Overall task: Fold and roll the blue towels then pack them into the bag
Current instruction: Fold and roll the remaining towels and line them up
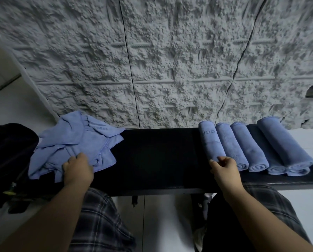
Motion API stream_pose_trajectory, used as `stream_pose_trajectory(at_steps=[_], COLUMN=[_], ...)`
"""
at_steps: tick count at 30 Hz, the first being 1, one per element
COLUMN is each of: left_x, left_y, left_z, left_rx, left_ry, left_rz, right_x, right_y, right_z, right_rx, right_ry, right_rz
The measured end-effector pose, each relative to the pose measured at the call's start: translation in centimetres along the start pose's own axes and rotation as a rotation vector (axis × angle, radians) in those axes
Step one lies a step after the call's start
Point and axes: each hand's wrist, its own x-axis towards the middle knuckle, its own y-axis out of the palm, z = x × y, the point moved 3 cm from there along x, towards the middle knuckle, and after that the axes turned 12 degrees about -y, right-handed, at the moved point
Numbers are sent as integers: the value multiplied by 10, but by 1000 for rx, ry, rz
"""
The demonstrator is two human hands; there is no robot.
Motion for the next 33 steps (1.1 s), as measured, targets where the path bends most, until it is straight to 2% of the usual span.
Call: stream_pose_trajectory(at_steps=[5, 8, 11, 14, 16, 19, 23, 24, 28, 33], left_x=[-13, -33, -59, -85, -102, -119, -111, -106, -63, -9], left_y=[-5, -19, -35, -44, -44, -34, -7, -6, -12, -7], left_z=[-6, -17, -29, -39, -45, -52, -48, -46, -39, -13], left_rx=[-109, -256, -330, -385, -416, -438, -377, -375, -258, -202], left_ry=[95, 204, 349, 489, 588, 693, 640, 597, 367, 158], left_rz=[-87, -197, -316, -363, -347, -219, 44, 46, -173, -54], right_x=[-3, -11, -23, -37, -48, -63, -72, -71, -63, -55], right_y=[-3, -2, 9, 25, 37, 51, 57, 56, 46, 37], right_z=[6, 19, 29, 31, 32, 31, 25, 24, 21, 20], right_rx=[-91, -198, -311, -371, -397, -439, -481, -485, -477, -444], right_ry=[-39, -186, -373, -498, -584, -661, -678, -673, -621, -549], right_rz=[-67, -67, 46, 232, 350, 494, 620, 617, 533, 445])
